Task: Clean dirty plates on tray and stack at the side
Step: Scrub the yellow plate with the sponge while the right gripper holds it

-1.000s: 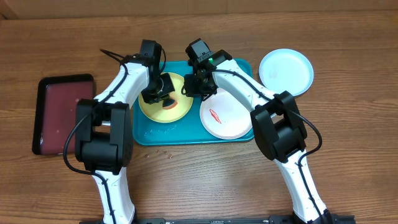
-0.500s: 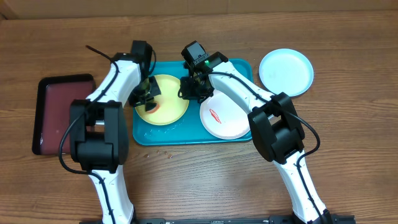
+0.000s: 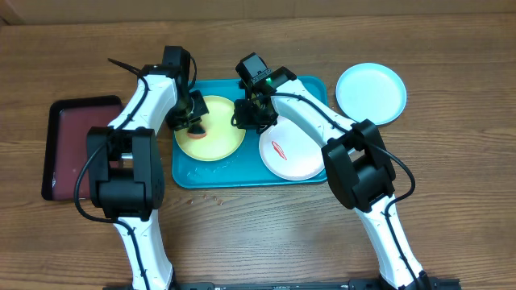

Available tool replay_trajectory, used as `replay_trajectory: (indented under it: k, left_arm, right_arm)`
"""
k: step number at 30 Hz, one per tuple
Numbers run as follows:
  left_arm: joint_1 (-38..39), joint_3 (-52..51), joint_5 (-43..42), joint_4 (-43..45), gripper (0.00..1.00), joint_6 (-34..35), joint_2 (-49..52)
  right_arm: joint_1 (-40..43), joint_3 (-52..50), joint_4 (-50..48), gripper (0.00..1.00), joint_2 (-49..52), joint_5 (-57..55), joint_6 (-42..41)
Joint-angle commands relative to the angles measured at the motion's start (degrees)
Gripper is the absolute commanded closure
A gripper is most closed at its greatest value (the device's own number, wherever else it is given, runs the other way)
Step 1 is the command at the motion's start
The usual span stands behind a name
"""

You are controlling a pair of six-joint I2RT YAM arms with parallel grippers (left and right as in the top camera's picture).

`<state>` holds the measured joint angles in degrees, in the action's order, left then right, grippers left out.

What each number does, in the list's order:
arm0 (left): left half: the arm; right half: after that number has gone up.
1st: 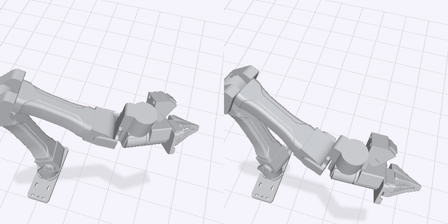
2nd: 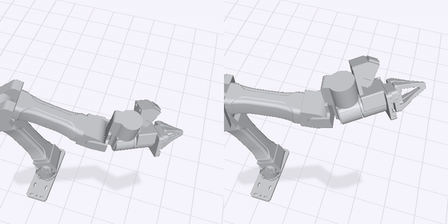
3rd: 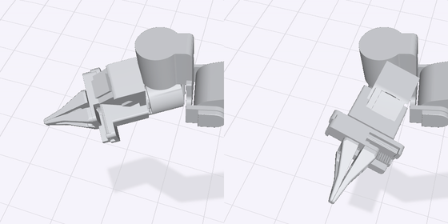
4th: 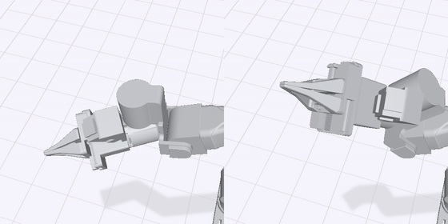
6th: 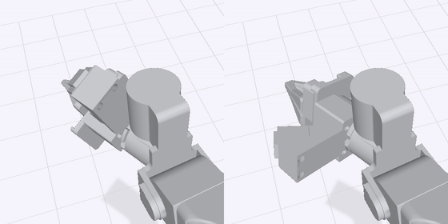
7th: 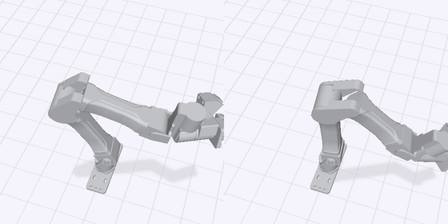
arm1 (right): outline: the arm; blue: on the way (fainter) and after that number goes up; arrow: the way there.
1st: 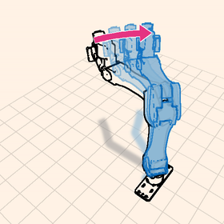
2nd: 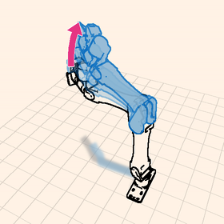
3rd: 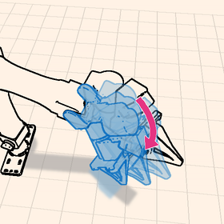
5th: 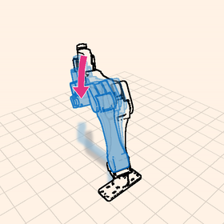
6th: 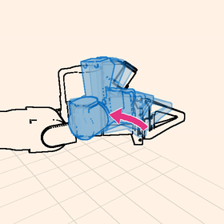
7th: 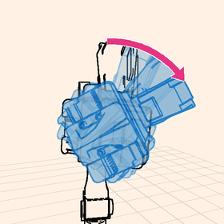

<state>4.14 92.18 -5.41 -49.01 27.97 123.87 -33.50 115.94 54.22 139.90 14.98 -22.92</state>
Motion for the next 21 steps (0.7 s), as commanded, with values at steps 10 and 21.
replay_trajectory:
  k: [10, 21]
  left_arm:
    - [3.21, -2.01, -8.59, 5.05, 0.94, -1.62, 1.46]
    - [2.08, -2.54, 1.7, 1.46, 0.93, -1.64, 1.49]
  right_arm:
    - [0.61, -1.25, 0.81, 0.96, 2.25, -3.98, 0.39]
    - [0.61, -1.25, 0.98, 0.96, 2.25, -3.98, 0.39]
